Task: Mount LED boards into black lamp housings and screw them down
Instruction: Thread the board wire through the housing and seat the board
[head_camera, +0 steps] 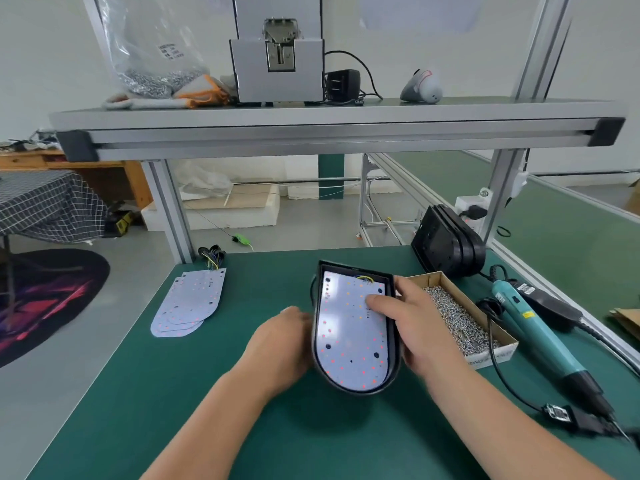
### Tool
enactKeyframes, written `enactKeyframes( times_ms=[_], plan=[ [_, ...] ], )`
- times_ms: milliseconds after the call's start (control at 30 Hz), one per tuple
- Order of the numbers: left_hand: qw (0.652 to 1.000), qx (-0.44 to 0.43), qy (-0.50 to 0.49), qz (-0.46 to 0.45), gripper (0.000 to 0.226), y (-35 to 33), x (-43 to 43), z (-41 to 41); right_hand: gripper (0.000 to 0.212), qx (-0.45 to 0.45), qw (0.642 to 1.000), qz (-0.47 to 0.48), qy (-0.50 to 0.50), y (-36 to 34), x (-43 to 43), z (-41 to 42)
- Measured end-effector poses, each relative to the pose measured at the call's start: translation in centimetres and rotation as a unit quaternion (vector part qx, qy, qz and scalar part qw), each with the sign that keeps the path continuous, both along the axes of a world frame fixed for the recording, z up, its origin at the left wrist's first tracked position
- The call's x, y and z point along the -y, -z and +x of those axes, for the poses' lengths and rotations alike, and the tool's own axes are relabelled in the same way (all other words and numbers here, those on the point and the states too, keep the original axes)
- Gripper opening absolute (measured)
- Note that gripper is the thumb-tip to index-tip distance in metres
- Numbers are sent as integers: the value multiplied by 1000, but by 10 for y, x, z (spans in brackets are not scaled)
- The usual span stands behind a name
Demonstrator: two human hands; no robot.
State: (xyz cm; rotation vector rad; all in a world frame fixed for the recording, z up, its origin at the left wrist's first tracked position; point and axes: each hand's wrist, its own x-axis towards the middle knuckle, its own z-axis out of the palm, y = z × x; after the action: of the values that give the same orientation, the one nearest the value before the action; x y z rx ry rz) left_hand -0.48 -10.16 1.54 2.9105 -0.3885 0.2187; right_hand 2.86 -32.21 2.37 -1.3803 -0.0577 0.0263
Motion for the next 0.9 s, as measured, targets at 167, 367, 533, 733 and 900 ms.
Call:
enactKeyframes(
  times_ms=[167,367,533,733,900],
  plan=[
    [995,-81,-58,-18,24,3,0,1,29,3,989,-144,-45,6,-4,-4],
    [982,-80,1,-168,17,11,-19,3,26,-9,966,-243,-89,6,11,1],
    [957,-59,-50,-279,20,19,-22,5,17,12,911,-406,-67,3,12,4],
    [946,-58,-32,-317,39,19,-12,0,33,59,831,-549,-69,-2,4,7],
    [948,-65,-43,-308,44,16,-6,0,33,85,813,-573,-64,3,10,0]
  ],
)
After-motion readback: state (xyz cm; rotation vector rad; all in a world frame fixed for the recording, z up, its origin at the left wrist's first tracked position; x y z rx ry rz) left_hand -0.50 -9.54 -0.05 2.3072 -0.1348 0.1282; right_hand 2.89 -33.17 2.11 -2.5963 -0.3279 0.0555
